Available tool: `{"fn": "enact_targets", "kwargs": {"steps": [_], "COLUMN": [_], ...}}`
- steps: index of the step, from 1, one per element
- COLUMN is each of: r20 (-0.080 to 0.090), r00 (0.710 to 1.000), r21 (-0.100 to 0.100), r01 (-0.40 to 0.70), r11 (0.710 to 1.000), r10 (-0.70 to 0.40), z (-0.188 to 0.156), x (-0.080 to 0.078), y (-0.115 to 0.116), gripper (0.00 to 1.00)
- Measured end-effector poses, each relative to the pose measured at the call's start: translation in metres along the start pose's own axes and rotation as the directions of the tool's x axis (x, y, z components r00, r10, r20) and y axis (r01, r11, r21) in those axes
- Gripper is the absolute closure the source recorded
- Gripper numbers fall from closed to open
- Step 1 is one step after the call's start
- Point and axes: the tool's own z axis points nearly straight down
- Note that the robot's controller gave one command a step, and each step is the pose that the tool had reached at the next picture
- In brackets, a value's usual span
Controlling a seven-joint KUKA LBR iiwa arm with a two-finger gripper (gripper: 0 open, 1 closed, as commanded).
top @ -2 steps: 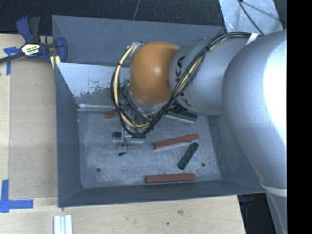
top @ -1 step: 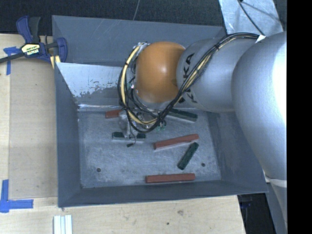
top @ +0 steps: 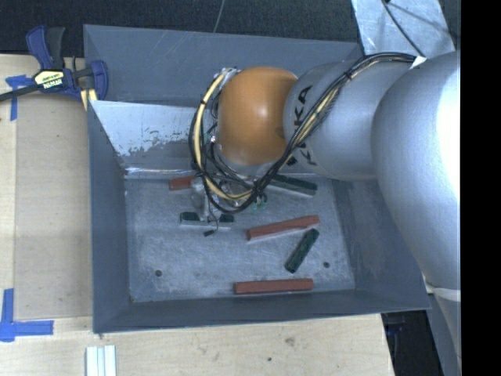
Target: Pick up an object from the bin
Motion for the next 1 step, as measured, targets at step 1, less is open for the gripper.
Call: {"fn": "enact_targets", "kwargs": {"steps": [1], "r20": [-0.009], "r00": [1.000], "r21": [0.000], "r01": [0.007], "r11": [1.000], "r10": [-0.007], "z": [-0.0499], "x": [0.0113], "y": [-0.0116], "gripper": [1.00]}}
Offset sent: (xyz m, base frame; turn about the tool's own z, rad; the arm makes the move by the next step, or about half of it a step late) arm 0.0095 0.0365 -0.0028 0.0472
